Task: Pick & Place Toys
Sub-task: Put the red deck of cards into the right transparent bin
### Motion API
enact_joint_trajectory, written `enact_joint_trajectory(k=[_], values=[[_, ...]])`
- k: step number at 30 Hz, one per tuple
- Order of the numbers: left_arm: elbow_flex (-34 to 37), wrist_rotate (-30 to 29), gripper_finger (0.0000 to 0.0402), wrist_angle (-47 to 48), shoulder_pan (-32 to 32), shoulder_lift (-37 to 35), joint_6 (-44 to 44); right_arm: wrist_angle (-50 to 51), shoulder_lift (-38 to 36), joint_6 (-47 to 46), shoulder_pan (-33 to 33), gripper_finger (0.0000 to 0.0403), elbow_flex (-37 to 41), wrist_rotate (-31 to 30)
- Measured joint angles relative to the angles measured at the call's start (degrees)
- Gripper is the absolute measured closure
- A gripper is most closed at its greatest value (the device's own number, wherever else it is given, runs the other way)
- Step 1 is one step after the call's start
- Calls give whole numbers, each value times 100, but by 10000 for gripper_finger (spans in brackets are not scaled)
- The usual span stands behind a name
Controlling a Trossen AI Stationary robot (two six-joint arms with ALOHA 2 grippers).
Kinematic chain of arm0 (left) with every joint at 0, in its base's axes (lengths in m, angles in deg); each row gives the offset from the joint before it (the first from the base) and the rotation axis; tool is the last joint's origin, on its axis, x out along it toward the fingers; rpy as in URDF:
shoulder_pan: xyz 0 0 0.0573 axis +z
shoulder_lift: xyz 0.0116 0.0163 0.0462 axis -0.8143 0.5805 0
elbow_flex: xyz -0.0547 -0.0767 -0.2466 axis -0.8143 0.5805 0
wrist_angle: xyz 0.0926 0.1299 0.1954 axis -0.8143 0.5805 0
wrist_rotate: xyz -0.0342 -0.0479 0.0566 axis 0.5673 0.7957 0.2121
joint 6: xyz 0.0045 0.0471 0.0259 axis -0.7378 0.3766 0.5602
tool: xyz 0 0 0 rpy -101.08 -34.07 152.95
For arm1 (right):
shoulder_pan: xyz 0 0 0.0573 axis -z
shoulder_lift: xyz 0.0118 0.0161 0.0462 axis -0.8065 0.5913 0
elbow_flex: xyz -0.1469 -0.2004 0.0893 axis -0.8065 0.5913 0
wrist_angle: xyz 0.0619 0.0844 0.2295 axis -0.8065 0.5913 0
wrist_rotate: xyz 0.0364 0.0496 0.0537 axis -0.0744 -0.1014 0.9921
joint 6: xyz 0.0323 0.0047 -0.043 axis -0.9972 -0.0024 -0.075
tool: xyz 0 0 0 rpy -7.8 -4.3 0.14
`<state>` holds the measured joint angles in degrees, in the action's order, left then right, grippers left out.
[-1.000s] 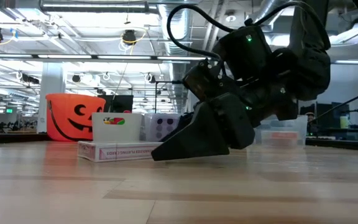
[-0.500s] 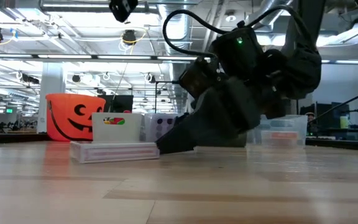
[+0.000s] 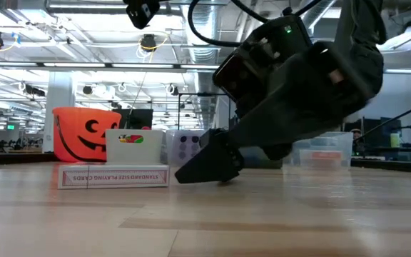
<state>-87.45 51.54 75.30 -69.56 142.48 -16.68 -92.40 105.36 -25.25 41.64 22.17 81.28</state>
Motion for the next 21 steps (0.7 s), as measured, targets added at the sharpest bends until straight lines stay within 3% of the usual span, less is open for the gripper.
enact_joint_trajectory(k=[21], values=[[0,4,321,-3,0,-2,17,340,-26,703,96,3,-9,-1733]])
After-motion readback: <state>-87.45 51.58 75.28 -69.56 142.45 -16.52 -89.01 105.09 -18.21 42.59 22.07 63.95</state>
